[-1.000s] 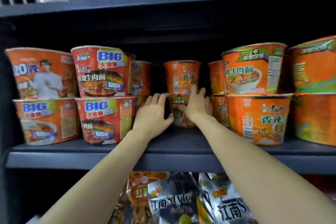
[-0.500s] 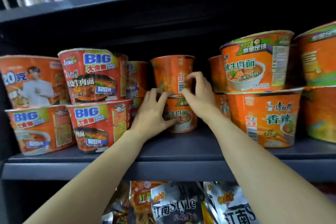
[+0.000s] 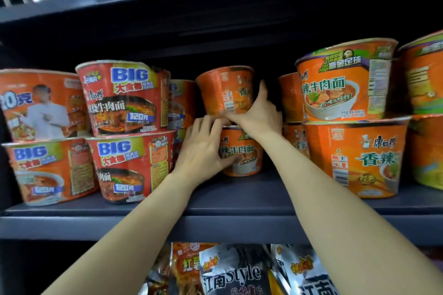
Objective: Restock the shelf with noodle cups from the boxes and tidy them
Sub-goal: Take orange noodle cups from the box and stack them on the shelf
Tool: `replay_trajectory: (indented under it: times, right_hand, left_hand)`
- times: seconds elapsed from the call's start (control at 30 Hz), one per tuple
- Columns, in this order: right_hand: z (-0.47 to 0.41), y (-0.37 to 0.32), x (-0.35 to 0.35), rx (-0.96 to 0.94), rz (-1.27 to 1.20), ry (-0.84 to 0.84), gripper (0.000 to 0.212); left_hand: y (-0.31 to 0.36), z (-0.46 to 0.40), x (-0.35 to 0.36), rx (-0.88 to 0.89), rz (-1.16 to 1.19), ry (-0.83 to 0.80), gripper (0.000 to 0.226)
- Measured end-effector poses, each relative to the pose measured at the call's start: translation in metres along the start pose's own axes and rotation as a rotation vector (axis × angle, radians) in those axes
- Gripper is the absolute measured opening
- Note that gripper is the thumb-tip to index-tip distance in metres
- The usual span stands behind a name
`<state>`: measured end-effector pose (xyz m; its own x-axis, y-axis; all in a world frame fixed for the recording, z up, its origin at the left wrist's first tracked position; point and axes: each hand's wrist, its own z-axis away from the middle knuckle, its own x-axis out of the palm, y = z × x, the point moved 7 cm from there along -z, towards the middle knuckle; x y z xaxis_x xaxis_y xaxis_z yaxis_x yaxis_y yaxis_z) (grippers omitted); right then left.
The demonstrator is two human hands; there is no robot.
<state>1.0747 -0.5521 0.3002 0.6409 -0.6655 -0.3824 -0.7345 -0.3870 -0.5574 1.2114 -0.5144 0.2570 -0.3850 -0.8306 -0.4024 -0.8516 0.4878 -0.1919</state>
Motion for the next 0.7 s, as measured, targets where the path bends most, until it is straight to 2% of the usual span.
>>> replay_trajectory:
  times: [0.1,0.2,0.27,0.37,0.5,0.7]
  right_hand:
    - [0.016,-0.014,-0.023,-0.068,0.135,0.162,0.111]
    - [0.018,-0.008,-0.023,-0.049,-0.132,0.099,0.082]
    - [0.014,-0.001,-0.018,-0.013,-0.313,0.043,0.072]
    - [0.014,0.0,-0.012,-0.027,-0.381,0.002,0.078]
    - [0.018,0.0,-0.01,-0.051,-0.213,0.058,0.103]
    - [0.017,0.004,-0.007,-0.036,-0.199,0.049,0.106]
  left_hand:
    - [-0.001,0.0,0.0,-0.013,-0.024,-0.004,0.074]
    - [-0.002,0.0,-0.002,-0.021,-0.002,0.001,0.073]
    - [-0.002,0.001,-0.003,-0.016,0.032,0.004,0.07]
    - [-0.001,0.001,-0.005,-0.01,0.07,0.017,0.068]
    - [-0.001,0.002,-0.006,-0.021,0.097,0.028,0.067]
    - [-0.004,0.003,-0.005,-0.031,0.105,0.038,0.066]
